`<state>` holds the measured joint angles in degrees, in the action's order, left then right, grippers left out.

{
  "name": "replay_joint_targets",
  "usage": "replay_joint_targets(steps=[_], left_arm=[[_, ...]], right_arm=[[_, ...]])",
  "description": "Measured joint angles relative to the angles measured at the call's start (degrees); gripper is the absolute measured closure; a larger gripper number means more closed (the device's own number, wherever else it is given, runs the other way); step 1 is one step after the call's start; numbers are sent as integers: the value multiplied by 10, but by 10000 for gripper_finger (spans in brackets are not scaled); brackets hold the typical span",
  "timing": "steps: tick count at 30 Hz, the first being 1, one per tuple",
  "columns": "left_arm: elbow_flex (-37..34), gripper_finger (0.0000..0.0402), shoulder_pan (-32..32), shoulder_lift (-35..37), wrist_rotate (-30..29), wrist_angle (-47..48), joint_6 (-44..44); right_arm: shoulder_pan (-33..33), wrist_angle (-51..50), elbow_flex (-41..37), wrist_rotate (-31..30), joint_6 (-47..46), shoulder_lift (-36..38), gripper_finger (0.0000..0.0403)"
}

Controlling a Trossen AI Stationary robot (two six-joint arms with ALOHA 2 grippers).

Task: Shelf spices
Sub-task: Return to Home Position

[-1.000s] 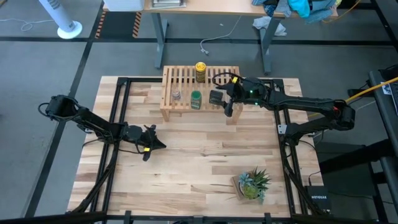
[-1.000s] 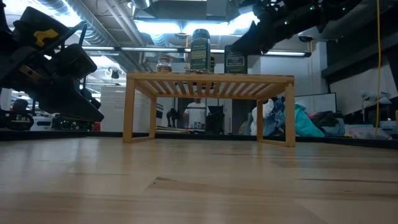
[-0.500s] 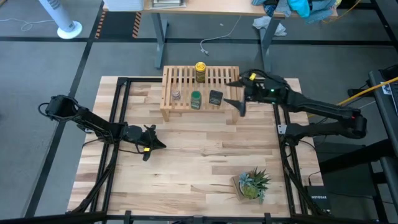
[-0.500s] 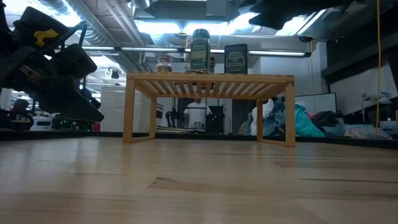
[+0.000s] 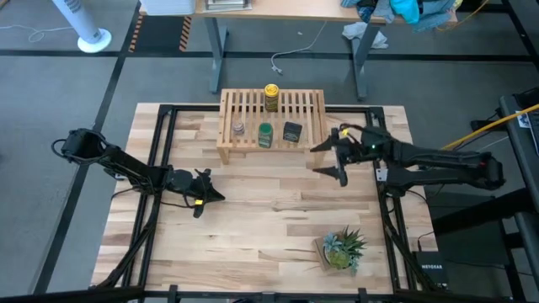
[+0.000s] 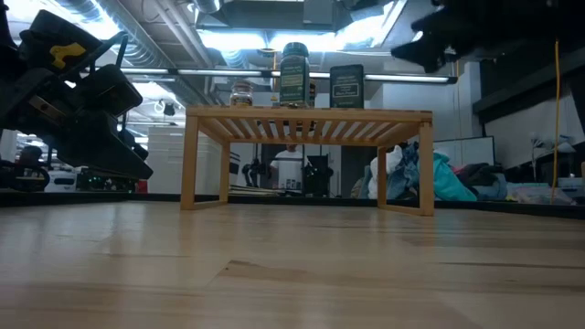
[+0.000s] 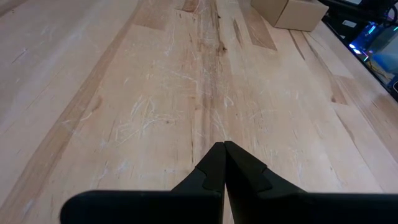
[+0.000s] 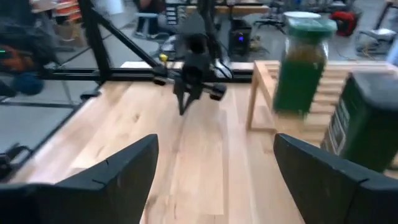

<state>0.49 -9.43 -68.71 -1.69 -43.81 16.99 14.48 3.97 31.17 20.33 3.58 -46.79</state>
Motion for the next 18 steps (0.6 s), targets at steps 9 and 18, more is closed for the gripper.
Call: replay_joint_targets(steps=[9, 18], left_arm=[[0, 402, 0, 0, 0, 0, 0], [0, 402, 0, 0, 0, 4, 0]], right_arm=[[-48, 104, -132, -67, -12, 19, 77], [-48, 188, -291, -68, -53, 172, 77]])
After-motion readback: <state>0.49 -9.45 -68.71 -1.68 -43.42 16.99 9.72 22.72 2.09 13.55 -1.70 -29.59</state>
